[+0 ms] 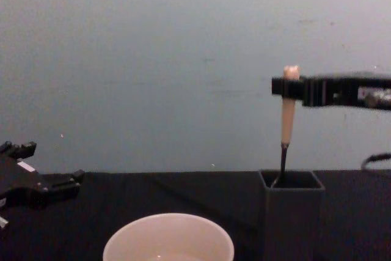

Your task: Pick up the stirring spoon with one hand, stir inside the cup, then place it back in its original position.

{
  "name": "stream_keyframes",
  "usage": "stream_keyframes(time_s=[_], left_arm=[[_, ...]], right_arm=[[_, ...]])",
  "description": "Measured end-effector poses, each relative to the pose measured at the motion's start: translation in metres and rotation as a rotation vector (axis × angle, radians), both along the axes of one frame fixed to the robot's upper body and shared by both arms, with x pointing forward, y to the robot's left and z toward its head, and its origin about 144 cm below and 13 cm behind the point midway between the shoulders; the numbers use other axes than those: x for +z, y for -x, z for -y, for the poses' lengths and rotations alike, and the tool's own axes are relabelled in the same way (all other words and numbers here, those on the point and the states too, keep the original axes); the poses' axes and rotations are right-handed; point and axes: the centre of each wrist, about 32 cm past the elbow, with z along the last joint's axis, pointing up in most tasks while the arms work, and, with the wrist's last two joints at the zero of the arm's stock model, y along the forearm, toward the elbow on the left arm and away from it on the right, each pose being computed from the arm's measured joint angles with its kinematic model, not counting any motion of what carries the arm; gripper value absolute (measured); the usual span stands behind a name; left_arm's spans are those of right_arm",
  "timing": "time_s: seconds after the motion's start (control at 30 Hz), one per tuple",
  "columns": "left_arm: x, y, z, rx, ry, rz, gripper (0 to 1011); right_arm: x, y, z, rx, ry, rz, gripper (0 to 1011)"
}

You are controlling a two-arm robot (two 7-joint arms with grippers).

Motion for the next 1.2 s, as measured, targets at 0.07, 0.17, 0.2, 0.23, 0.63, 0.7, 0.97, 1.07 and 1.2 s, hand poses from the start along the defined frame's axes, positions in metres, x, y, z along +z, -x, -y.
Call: stream_keyframes(time_s=[0.07,0.17,0.2,0.23,0.63,0.7,0.97,1.07,1.2], left_arm=[[0.0,0.0,0.0,0.0,0.0,0.0,1001],[0.0,0.0,0.0,0.0,0.0,0.0,1001],[0.0,0.0,0.0,0.0,0.0,0.0,1001],[0.0,0.0,0.0,0.0,0.0,0.0,1001],[0.0,0.0,0.0,0.0,0.0,0.0,1001],[0.0,0.0,0.0,0.0,0.0,0.0,1001],[0.0,0.0,0.0,0.0,0.0,0.0,1001],[0.0,0.0,0.0,0.0,0.0,0.0,1002],[0.0,0.0,0.0,0.0,0.0,0.0,1001]], right_arm=[[0.003,0.001,0.001,0.005,-0.01,0.013,229],[0.009,0.002,0.001,0.015,-0.027,0.035,229],[0.01,0.002,0.002,0.019,-0.031,0.042,229],[0.013,0.002,0.001,0.025,-0.039,0.055,229],[0.019,-0.007,-0.01,0.111,-0.088,0.109,229],[0.017,-0.009,-0.012,0.138,-0.098,0.112,229],[0.005,-0.015,-0.026,0.235,-0.126,0.109,229],[0.0,-0.015,-0.029,0.27,-0.134,0.111,229],[-0.016,-0.015,-0.036,0.336,-0.143,0.11,228]])
